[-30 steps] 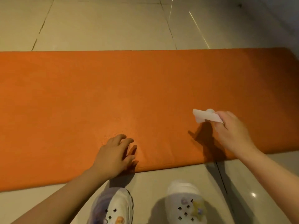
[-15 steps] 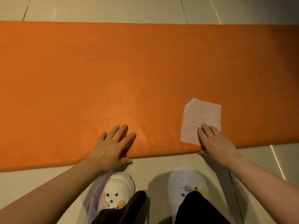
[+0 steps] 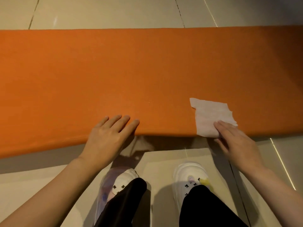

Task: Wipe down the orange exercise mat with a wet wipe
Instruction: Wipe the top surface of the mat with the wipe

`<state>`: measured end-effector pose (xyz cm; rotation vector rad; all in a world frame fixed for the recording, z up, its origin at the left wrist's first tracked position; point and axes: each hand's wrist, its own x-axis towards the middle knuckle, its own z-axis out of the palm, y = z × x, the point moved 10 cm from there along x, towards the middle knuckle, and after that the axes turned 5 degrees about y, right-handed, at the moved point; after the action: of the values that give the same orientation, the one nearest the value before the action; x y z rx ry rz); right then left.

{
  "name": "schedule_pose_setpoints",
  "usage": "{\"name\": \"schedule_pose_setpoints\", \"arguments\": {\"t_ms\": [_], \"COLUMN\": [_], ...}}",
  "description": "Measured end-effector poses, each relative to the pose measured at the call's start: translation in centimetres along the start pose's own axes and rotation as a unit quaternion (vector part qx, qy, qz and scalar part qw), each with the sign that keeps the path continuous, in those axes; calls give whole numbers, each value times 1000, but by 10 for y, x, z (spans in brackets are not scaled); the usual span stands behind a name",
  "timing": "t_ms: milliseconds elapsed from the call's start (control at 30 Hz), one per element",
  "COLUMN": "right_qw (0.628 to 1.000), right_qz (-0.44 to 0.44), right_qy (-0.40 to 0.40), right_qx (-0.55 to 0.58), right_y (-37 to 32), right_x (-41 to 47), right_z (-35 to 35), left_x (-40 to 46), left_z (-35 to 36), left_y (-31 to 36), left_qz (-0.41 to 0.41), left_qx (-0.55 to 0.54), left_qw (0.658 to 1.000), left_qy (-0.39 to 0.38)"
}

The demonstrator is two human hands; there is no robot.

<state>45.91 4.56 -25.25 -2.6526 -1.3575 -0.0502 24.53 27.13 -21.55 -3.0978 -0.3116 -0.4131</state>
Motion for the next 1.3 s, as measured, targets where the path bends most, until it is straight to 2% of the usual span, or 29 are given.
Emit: {"name": "schedule_pose_setpoints", "arguments": {"t_ms": [100, 233, 333, 433, 500, 600, 667, 733, 800, 867, 967, 1033, 1100, 1133, 1200, 1233, 1300], "right_qw": [998, 990, 968, 946, 941, 933, 943, 976, 985, 959, 905, 901, 927, 946, 981, 986, 966], "right_qz": [17, -72, -174, -253, -294, -359, -318, -133, 57, 209, 332, 329, 283, 252, 176, 136, 102], "right_qy": [65, 120, 170, 194, 155, 14, -96, -154, -93, -15, 62, 111, 112, 88, -17, -93, -234], "right_qx": [20, 35, 57, 63, 64, 40, 32, 79, 133, 192, 260, 262, 221, 184, 75, 25, -32], "right_y": [0, -49, -123, -202, -240, -264, -243, -188, -122, -59, 6, 27, 33, 34, 34, 34, 39], "right_x": [3, 10, 19, 26, 28, 24, 28, 45, 58, 58, 52, 53, 53, 52, 45, 35, 4], "right_z": [-23, -45, -58, -67, -55, -9, 18, 25, 9, -14, -41, -61, -68, -62, -28, -1, 49], "left_x": [12, -6, -58, -116, -143, -140, -118, -94, -74, -61, -50, -44, -36, -31, -23, -22, -27], "left_z": [-49, -105, -122, -113, -97, -69, -44, -24, -7, 13, 46, 61, 73, 78, 95, 105, 128], "left_y": [6, -20, -71, -117, -127, -93, -62, -43, -34, -29, -17, -1, 18, 27, 41, 41, 32], "left_qz": [33, 1, -89, -203, -253, -230, -206, -214, -217, -217, -203, -167, -113, -86, -72, -85, -127], "left_qx": [37, 78, 105, 124, 105, 48, -15, -82, -112, -132, -143, -142, -122, -110, -104, -101, -78], "left_qw": [995, 986, 983, 970, 962, 972, 978, 973, 969, 966, 960, 963, 972, 976, 969, 961, 938], "left_qy": [92, 144, 124, 58, 21, 10, -5, -11, -23, -55, -129, -157, -166, -169, -214, -243, -313]}}
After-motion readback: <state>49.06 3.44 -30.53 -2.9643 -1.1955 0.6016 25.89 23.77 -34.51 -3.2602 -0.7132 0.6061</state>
